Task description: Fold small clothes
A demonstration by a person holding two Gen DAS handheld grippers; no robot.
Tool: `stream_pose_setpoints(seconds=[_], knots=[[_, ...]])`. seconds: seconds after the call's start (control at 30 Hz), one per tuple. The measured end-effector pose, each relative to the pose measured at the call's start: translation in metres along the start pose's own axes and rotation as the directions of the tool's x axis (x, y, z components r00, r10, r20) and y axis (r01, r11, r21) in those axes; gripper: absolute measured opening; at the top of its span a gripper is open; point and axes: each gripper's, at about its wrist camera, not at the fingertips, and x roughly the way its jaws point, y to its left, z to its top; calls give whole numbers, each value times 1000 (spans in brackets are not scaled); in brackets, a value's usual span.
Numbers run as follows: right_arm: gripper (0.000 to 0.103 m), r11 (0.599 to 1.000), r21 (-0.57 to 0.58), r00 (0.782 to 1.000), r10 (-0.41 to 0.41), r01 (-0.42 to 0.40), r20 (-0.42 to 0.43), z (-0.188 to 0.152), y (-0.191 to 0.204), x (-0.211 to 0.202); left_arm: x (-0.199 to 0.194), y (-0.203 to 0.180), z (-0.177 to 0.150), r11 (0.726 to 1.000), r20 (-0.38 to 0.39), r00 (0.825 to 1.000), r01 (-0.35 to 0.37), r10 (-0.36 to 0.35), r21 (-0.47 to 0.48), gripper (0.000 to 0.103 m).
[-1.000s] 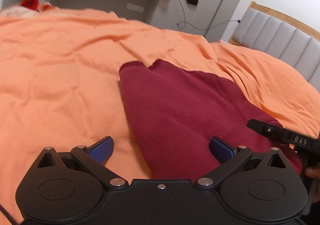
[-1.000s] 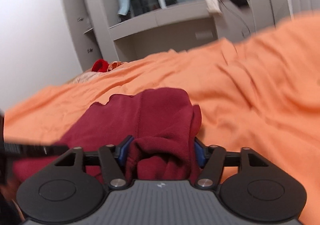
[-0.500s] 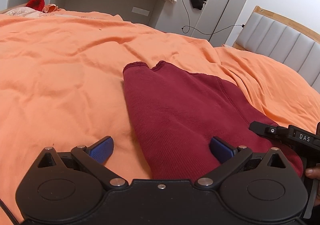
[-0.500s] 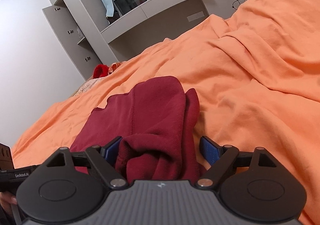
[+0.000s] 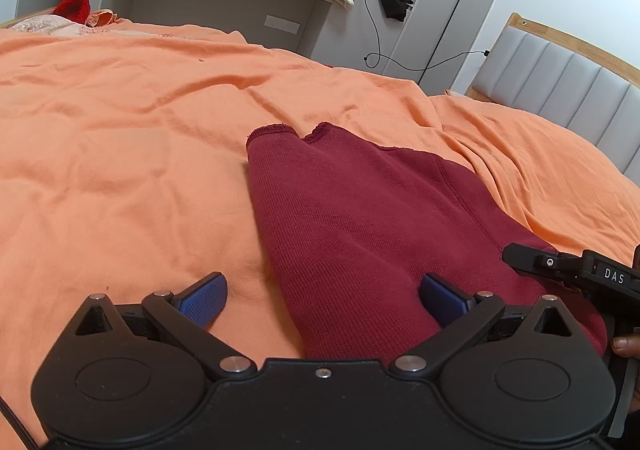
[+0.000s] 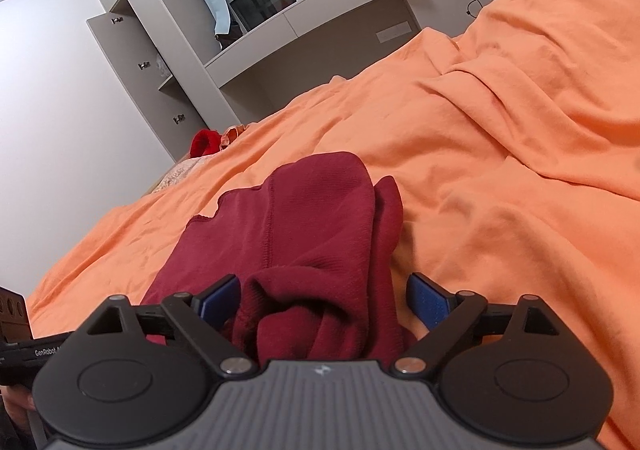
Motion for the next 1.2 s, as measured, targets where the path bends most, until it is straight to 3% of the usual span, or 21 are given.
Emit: stream_pose_setpoints(seconds=[0.47,0.67,0.83,1.1,1.17,1.2], knots=[[95,1000,1,1000,1,-1,1,0,0,0,-1,0,0,1000,2,1000,-3,3,-1,103],[95,992,114,997,45,-52,70,5,-13,-10,-8,2,6,1000,4,1000,-18,18,-1,103],[81,990,134,998,35,-41,48,5,-16,-5,-6,7,9,1000,-18,1000,9,-9,-27,103],[72,978,199,997,41,-55,73,12,-24,3,10,17,19,993,-79,995,60,-68,-102,102],[65,978,203,997,25,-41,78,13,-24,4,13,17,20,993,-93,993,63,-73,-104,102],[56,981,192,997,12,-27,80,14,-23,4,13,17,19,993,-95,993,62,-71,-101,102]])
